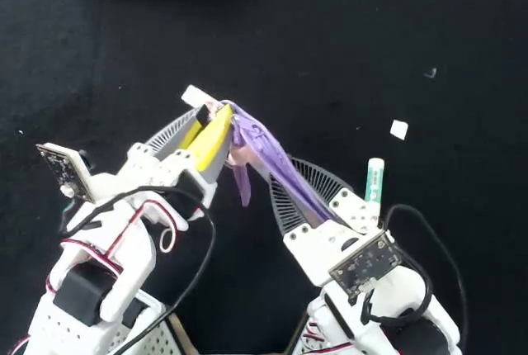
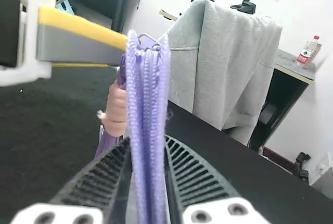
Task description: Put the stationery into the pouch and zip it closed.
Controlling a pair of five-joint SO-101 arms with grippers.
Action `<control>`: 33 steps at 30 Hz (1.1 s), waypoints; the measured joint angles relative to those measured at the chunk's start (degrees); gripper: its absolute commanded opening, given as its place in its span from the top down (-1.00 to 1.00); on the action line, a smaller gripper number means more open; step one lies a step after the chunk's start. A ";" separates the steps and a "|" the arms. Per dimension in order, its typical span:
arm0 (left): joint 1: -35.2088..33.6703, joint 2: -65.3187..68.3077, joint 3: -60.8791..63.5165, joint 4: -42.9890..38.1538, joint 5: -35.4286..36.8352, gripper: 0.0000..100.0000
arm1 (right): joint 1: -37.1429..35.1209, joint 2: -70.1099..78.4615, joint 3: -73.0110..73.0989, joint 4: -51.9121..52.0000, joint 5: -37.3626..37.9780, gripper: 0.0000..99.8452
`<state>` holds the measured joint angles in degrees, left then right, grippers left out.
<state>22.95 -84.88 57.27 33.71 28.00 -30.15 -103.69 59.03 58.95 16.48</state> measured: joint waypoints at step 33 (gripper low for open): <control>-31.82 13.89 2.64 -19.25 8.88 0.70 | -0.26 0.00 -4.22 0.70 0.00 0.98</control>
<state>-8.88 -70.99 59.91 14.46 36.88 -30.42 -103.69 54.81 59.65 16.48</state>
